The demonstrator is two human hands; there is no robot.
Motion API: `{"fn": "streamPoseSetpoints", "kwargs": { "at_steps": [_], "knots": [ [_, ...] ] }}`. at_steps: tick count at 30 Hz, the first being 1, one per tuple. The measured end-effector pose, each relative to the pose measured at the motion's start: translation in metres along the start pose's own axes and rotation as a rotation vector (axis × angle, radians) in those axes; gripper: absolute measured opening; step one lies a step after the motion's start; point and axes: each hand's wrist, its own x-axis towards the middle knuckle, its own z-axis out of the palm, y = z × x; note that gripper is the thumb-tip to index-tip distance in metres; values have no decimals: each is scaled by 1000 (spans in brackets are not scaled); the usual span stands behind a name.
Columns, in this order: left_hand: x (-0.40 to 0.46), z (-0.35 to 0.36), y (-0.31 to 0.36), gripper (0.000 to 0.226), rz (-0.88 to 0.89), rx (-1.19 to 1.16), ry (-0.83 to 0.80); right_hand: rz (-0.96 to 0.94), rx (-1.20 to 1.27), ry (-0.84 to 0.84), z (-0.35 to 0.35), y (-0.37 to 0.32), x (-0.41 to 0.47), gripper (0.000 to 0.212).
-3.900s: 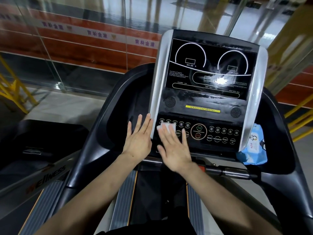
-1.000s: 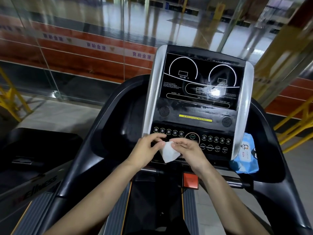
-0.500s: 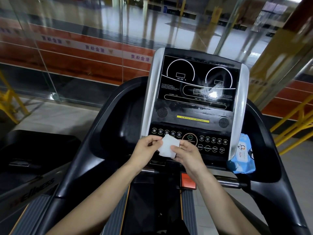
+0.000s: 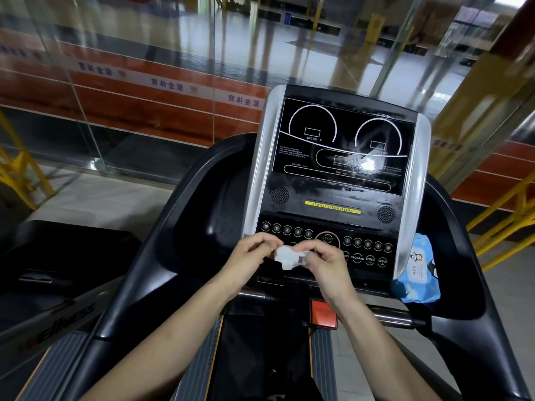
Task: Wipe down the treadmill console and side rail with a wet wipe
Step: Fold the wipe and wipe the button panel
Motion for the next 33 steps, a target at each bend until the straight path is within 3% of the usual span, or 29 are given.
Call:
{"fn": "streamPoseSetpoints", "kwargs": {
  "at_steps": [3, 6, 11, 13, 19, 22, 25, 28, 31, 33],
  "knots": [
    [3, 0, -4, 6, 31, 44, 8, 23, 116, 16, 0, -1, 1, 41],
    [5, 4, -7, 24, 2, 20, 25, 20, 149, 63, 6, 3, 0, 17],
    [8, 5, -8, 21, 17, -30, 102, 168, 308, -9, 20, 11, -3, 45],
    [10, 5, -10, 17, 14, -14, 126, 221, 330, -45, 24, 10, -6, 41],
    [13, 12, -20, 11, 22, 97, 103, 282, 484, 232, 23, 8, -5, 36],
    [19, 27, -22, 11, 46, 152, 93, 269, 515, 318, 15, 8, -8, 16],
    [26, 46, -22, 10, 76, 227, 78, 172, 415, 358, 4, 13, -14, 5],
    [34, 65, -19, 8, 151, 339, 25, 131, 342, 429, -19, 21, -15, 13],
    [41, 76, -20, 17, 375, 686, 26, 85, 207, 637, -60, 21, -13, 9],
    [46, 81, -19, 23, 541, 899, 48, 18, -44, 745, -98, 22, -7, 13]
  ]
}}
